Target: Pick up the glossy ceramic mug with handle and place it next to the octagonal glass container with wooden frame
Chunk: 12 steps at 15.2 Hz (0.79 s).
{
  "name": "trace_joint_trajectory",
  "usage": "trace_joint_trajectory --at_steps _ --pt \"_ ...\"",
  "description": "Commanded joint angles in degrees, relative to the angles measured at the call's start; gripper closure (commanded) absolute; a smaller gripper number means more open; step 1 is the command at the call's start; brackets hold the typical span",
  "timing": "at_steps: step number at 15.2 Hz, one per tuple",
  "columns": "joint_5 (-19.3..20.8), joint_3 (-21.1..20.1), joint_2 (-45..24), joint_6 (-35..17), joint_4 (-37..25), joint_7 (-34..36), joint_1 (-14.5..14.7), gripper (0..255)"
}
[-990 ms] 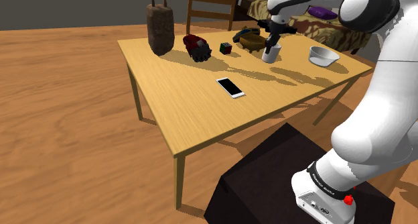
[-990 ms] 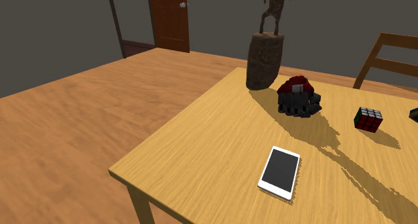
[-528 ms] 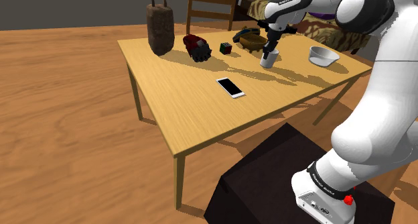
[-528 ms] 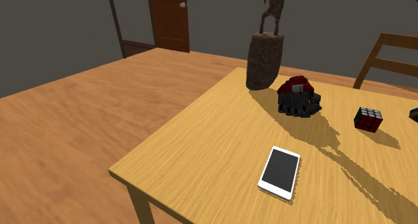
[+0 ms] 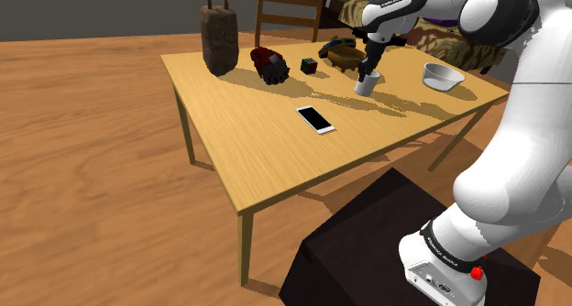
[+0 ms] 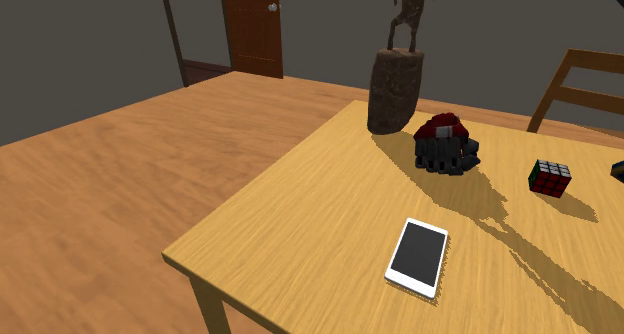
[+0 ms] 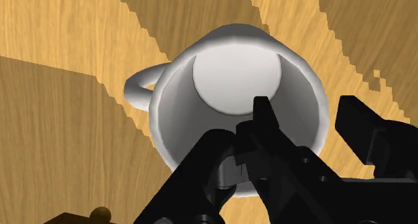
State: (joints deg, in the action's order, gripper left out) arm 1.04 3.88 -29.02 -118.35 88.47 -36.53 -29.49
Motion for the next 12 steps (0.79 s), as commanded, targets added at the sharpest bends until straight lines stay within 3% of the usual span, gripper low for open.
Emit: trace_joint_trajectory --at_steps 1,5,9,12 --pt "0.0 0.0 0.0 0.0 0.0 0.0 0.0 0" --pt "0.0 0.0 0.0 0.0 0.0 0.0 0.0 0" --pt "0.1 0.0 2.3 6.1 -3.8 0.0 0.2 0" --pt "0.1 0.0 2.3 6.1 -3.8 0.0 0.2 0"
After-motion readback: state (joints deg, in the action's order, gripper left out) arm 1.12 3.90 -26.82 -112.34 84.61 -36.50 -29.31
